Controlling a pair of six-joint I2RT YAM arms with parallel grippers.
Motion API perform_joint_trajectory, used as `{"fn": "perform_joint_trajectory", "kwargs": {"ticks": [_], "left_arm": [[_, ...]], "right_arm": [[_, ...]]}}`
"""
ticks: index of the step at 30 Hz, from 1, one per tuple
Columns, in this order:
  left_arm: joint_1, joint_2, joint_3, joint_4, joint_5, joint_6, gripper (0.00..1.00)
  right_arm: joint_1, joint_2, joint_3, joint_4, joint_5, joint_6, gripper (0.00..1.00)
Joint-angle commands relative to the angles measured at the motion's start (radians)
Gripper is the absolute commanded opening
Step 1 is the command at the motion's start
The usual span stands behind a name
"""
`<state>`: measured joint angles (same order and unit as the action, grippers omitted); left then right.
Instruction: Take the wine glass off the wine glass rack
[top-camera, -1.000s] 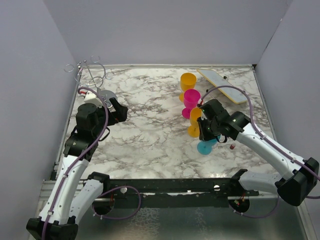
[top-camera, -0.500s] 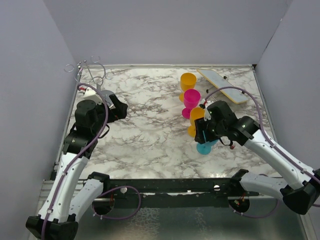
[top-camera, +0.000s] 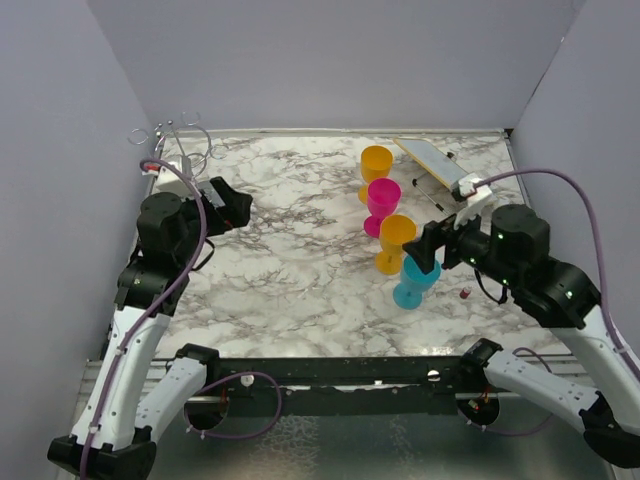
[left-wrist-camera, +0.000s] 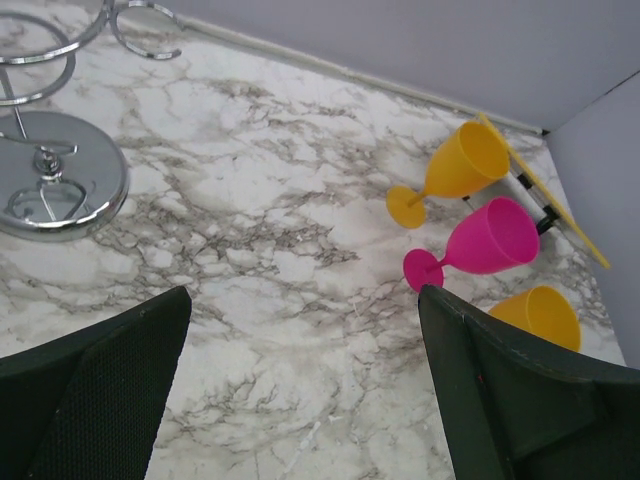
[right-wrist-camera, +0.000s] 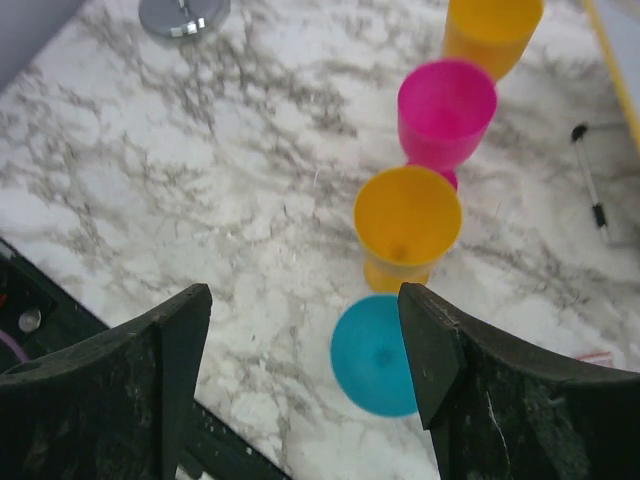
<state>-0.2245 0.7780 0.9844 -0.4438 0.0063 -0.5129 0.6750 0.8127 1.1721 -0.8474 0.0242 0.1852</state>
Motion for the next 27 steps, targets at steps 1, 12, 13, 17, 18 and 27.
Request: {"fn": "perform_joint_trajectory", "kwargs": {"ticks": [1, 12, 13, 17, 18, 27], "left_arm": [[0.002, -0.002, 0.135, 0.004, -0.015, 0.024, 0.99], [0.002, -0.018, 0.466, 0.028, -0.075, 0.127, 0.99], [0.002, -0.027, 0.473, 0.037, -0.078, 0.135, 0.99], [0.002, -0.054, 0.48, 0.056, -0.098, 0.154, 0.99], [0.002, -0.056, 0.482, 0.057, -0.103, 0.159, 0.99], [0.001, -0.055, 0.466, 0.055, -0.115, 0.163, 0.99]], "right_arm": [[0.006, -0.104, 0.041, 0.199, 0.1, -0.081, 0.81], [0.006, -0.168, 0.175, 0.413, 0.197, -0.185, 0.9], [0.006, -0.171, 0.185, 0.414, 0.195, -0.185, 0.9], [0.006, -0.181, 0.193, 0.418, 0.214, -0.194, 0.91], [0.006, -0.182, 0.192, 0.419, 0.227, -0.194, 0.91], [0.006, -0.182, 0.177, 0.426, 0.233, -0.186, 0.92]]}}
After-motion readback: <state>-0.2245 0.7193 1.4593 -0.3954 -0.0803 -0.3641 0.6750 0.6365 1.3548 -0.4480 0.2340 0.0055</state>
